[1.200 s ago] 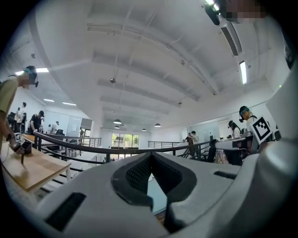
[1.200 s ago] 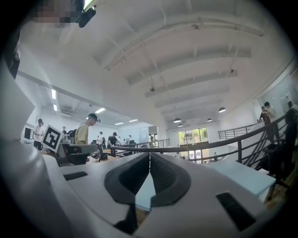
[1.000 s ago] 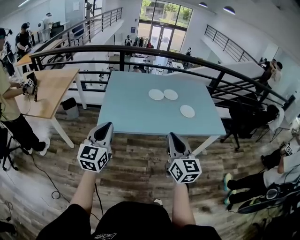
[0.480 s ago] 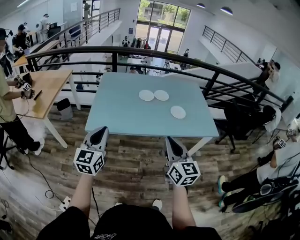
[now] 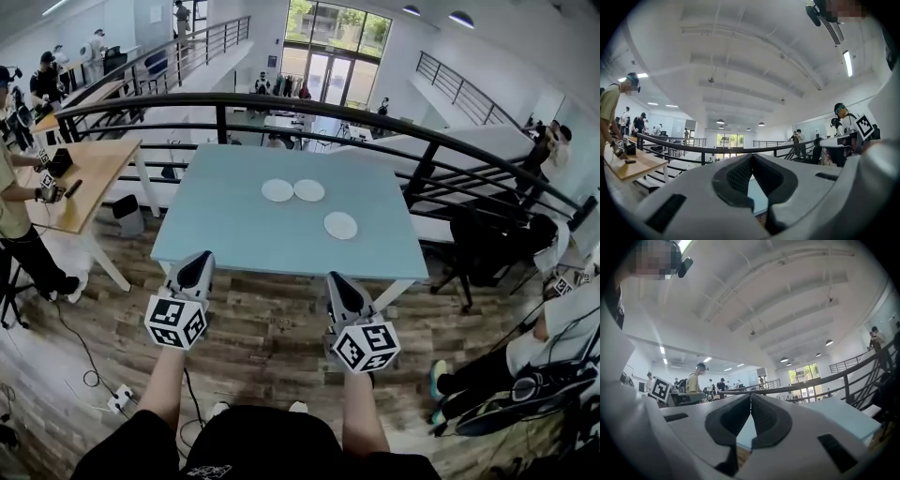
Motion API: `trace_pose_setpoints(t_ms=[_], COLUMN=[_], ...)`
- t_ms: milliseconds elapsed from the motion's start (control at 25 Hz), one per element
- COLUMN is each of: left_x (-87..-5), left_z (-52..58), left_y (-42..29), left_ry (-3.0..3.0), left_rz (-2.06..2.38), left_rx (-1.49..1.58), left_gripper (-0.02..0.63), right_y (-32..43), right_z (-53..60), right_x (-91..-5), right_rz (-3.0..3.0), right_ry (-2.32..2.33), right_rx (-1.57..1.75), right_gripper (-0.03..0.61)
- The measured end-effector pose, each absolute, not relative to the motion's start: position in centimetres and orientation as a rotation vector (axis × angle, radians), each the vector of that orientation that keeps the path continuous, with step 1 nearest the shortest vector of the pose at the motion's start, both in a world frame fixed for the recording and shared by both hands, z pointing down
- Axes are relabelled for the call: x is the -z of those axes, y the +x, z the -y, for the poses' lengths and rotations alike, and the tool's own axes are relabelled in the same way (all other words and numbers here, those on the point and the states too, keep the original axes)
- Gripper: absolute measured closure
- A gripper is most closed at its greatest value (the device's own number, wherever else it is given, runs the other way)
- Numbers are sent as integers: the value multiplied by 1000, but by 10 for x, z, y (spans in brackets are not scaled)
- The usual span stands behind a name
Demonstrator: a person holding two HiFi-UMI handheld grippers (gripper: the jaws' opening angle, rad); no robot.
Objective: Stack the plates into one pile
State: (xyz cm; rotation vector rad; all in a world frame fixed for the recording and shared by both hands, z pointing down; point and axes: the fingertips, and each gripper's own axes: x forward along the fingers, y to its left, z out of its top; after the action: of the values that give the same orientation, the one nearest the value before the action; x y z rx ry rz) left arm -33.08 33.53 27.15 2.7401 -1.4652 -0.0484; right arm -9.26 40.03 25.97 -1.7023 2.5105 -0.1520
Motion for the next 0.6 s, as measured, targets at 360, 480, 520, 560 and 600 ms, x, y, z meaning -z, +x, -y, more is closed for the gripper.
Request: trace_pose_setpoints(t_ms=[360,480,520,560,600], left_x=[-277,-280,-280,-281,-281], left_z=[-354,-360,-362,-364,-365], left_y=[-239,-213,-205,-197,-188], left_ry=[2709,2702,2704,2709,2715], left_rz=[1470,1476,1475,1473,1473], left_rx=[67,65,63,59,55], left_gripper=[606,606,606,606,606], right_y=[-12,18,27,37,46], right_z=[-413,-419,-421,-424,-425], right_x=[-269,-273,-275,-277,-278], right_rz=[-2577,-2569,-2565,-2560,-2552], right_ry=[-1661,-1661,-1662,-1665,-1667], right_rx=[172,185,186,187,189], right_gripper=[571,571,571,571,571])
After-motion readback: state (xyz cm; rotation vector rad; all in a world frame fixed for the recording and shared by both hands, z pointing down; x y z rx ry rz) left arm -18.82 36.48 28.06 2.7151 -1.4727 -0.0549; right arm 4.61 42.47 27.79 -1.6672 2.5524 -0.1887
